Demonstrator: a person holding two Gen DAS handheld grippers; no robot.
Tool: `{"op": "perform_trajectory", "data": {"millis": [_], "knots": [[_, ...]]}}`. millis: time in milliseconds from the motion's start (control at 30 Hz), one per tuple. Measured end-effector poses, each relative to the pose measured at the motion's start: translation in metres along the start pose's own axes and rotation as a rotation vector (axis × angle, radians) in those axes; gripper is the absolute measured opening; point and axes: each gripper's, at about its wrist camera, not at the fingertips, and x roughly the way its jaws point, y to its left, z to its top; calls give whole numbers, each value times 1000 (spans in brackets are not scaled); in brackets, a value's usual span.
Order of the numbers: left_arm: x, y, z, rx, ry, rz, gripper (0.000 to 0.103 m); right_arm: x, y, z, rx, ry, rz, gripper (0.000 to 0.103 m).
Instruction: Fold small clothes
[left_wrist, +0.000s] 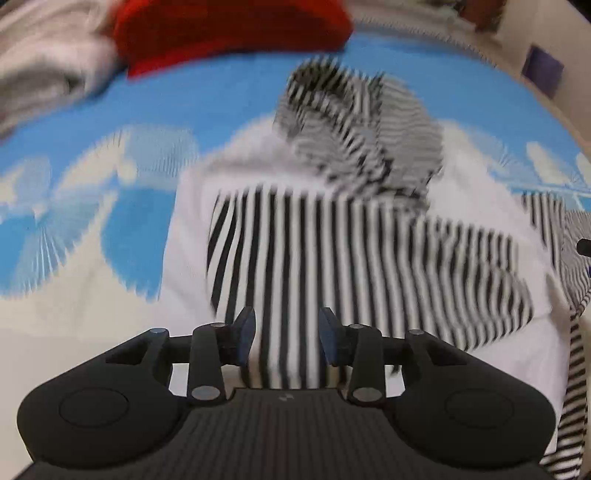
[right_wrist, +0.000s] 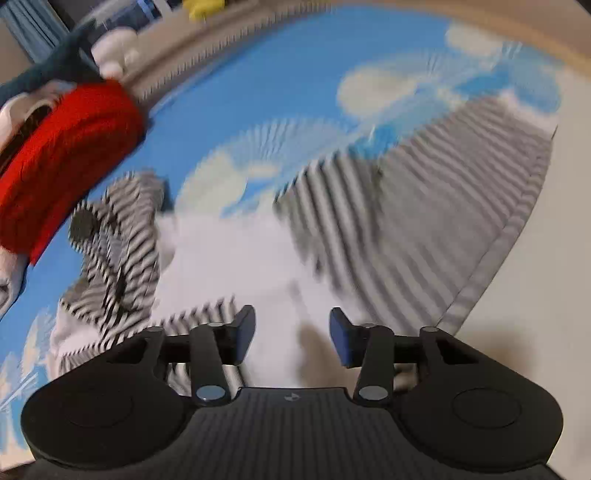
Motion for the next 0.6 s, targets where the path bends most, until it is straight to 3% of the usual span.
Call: {"op": "perform_trajectory", "data": {"millis": [33,133,267,400,600], "knots": [[-5,-5,3,4,-33,-2,48,-6,-5,3,-12,-43,-19,59],[-21,-18,10,11,-139,-18,61,-14,-20,12,-46,-117,-37,60],[-38,-33,8,38,-243,-40,71,-24,-58,36,-85,-107,-20,60],[-38,-45,5,67,-247,-50,78,-30,-106,61,-17,-90,3,60],[-27,-53,5,73,-213,-70,78,-10,-177,83,164,-83,-103,67]]}}
